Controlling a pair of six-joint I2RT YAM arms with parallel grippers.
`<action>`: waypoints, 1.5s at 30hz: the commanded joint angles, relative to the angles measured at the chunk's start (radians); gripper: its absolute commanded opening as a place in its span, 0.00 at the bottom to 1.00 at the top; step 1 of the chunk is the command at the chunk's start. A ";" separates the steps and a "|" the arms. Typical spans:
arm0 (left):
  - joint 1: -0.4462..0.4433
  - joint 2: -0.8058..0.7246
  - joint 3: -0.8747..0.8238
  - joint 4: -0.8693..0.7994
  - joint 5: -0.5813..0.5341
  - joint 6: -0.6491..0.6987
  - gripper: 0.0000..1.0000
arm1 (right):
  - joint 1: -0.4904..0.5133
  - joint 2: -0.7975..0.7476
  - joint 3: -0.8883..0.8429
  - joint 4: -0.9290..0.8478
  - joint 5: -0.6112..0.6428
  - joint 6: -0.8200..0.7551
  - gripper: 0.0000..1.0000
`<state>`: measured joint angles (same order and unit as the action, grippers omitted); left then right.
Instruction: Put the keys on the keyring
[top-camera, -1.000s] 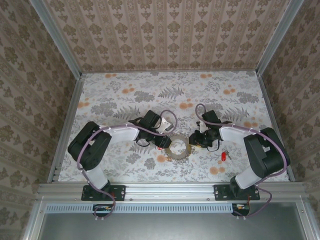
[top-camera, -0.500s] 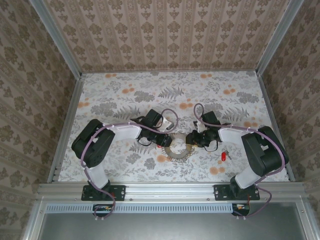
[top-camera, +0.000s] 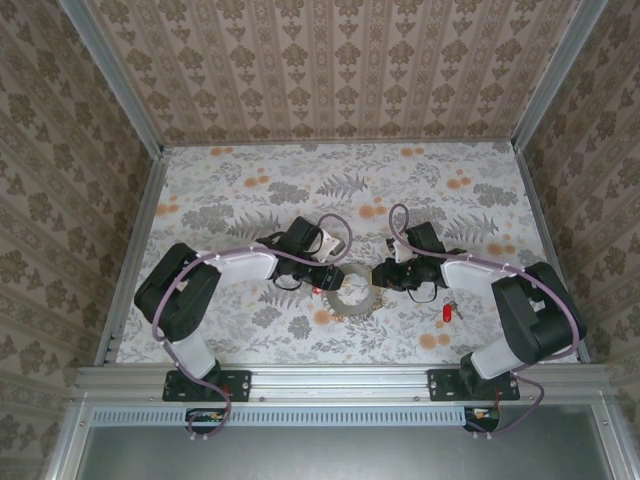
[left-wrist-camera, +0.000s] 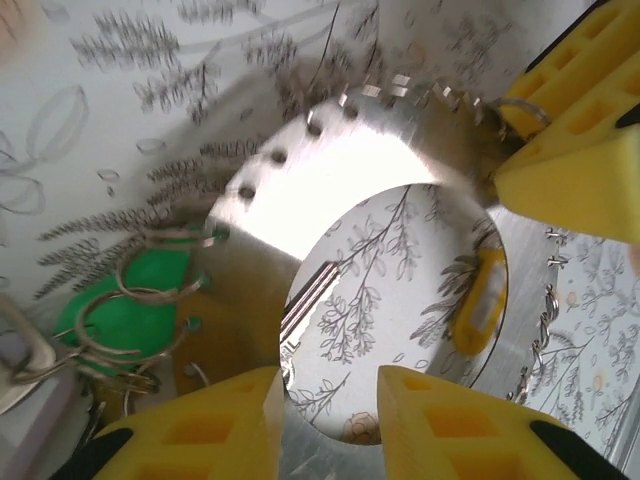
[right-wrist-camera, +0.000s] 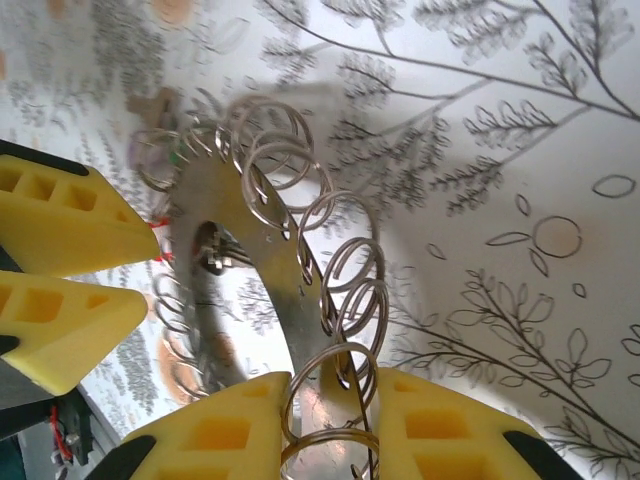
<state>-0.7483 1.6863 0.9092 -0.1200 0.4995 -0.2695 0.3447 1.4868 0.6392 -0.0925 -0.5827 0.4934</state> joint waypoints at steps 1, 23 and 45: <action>0.032 -0.117 -0.011 0.033 -0.055 -0.024 0.32 | -0.004 -0.063 0.004 0.020 -0.046 -0.018 0.00; 0.035 -0.002 -0.087 0.090 0.137 -0.076 0.22 | -0.014 0.048 0.015 0.147 -0.131 0.038 0.09; 0.023 0.086 -0.095 0.120 0.066 -0.121 0.15 | 0.047 0.081 0.045 0.024 -0.087 -0.107 0.25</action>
<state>-0.7261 1.7412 0.8154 0.0170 0.6056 -0.3740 0.3763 1.5730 0.6479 -0.0425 -0.6792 0.4210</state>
